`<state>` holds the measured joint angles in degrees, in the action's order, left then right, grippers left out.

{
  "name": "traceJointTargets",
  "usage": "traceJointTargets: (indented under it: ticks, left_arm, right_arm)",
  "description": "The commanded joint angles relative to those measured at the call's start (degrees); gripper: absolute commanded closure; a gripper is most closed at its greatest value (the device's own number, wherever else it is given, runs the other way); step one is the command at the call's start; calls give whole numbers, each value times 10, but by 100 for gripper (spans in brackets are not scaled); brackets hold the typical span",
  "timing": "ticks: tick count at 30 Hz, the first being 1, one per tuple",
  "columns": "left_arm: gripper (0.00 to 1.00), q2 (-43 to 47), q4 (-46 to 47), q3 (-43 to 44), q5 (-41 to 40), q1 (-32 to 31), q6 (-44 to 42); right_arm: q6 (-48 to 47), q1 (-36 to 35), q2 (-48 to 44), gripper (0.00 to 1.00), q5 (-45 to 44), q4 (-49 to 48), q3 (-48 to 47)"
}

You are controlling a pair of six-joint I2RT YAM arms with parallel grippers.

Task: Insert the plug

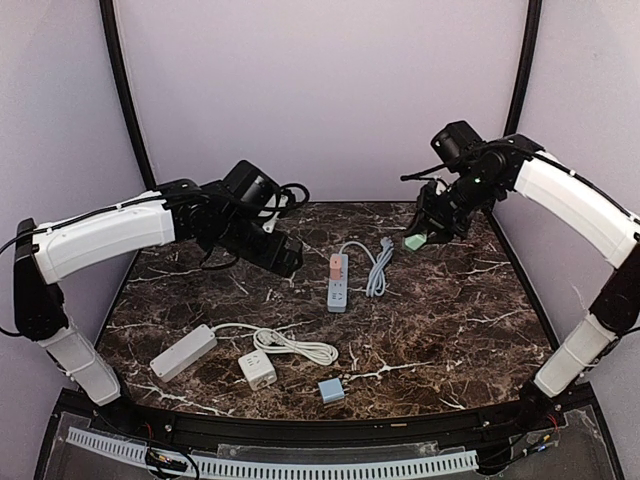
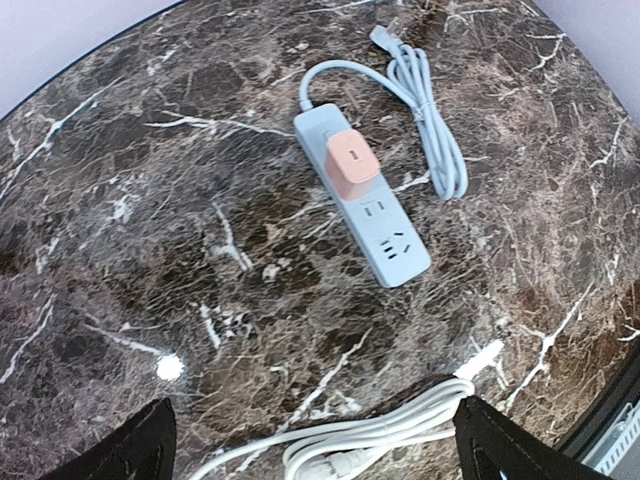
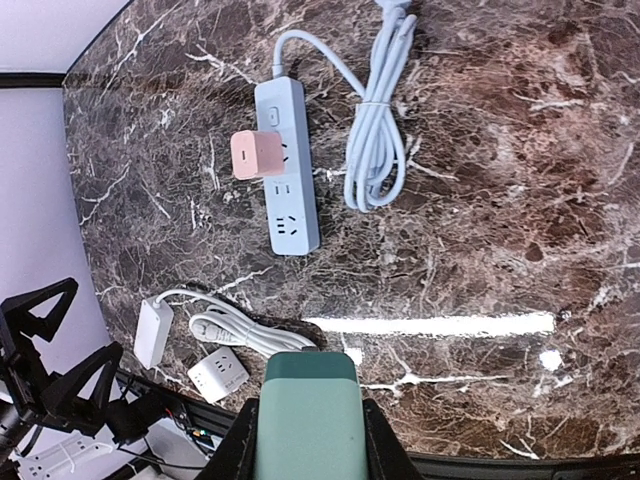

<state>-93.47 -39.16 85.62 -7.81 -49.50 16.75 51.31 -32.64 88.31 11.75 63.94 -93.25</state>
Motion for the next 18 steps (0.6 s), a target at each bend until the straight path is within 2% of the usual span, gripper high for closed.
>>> traceJointTargets:
  ticks: [1, 7, 11, 18]
  left_arm:
    - [1, 66, 17, -70, -53, 11, -33]
    - [1, 120, 19, -124, -145, 19, -37]
    - [1, 141, 23, -147, -186, 24, -28]
    - [1, 153, 10, -155, -212, 26, 7]
  right_arm:
    - [4, -30, 65, 100, -3, 4, -56]
    - [-55, -60, 162, 100, 22, -2, -128]
    - [-81, -73, 203, 100, 59, -30, -134]
    - [-117, -84, 239, 100, 102, -77, -113]
